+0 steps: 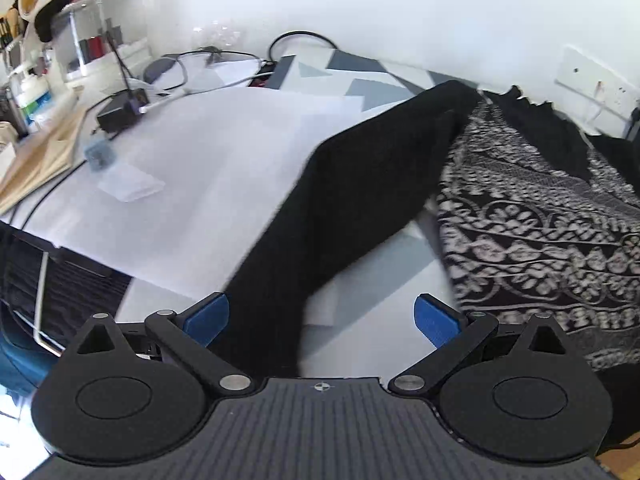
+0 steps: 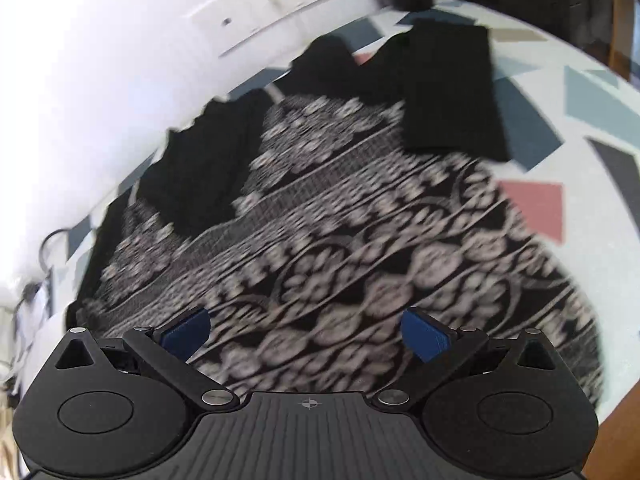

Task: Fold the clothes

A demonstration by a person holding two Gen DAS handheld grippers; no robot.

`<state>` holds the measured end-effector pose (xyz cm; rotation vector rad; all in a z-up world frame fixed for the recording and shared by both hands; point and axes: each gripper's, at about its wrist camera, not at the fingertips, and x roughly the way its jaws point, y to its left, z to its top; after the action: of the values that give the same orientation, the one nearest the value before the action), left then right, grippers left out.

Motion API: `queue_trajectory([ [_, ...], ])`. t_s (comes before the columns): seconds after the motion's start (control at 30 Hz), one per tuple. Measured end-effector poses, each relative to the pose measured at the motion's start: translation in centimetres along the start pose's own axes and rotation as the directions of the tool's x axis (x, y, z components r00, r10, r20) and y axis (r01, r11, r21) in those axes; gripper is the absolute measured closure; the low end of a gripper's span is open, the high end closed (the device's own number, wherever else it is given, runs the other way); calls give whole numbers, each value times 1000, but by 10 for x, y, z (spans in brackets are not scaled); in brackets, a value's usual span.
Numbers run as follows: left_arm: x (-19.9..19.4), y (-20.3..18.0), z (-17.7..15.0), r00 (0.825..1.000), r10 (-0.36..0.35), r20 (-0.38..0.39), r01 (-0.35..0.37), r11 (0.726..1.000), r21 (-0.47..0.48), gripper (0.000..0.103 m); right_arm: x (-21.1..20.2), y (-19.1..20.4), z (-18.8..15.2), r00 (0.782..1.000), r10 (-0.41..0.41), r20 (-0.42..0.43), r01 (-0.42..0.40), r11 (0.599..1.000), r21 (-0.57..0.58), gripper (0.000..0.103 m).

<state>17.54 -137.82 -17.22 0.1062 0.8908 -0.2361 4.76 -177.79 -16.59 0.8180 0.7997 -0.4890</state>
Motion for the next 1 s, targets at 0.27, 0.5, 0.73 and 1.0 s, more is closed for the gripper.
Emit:
queue_trajectory([
  [0.27, 20, 27, 5, 998, -3, -57, 8, 997, 83, 35, -2, 33, 9, 998, 65, -19, -63, 994, 94, 1],
  [0.5, 32, 35, 6, 994, -55, -91, 59, 997, 42, 65, 21, 45, 17, 997, -78, -18, 77, 995, -59, 1],
  [0.73, 13, 81, 27, 980, -197, 40, 201, 949, -241, 87, 42, 28, 11, 988, -134, -76, 128, 988, -85, 1],
  [1.0, -29, 97, 60, 933, -264, 245, 341, 867, -364, 89, 61, 45, 17, 983, -160, -86, 149, 981, -124, 1],
])
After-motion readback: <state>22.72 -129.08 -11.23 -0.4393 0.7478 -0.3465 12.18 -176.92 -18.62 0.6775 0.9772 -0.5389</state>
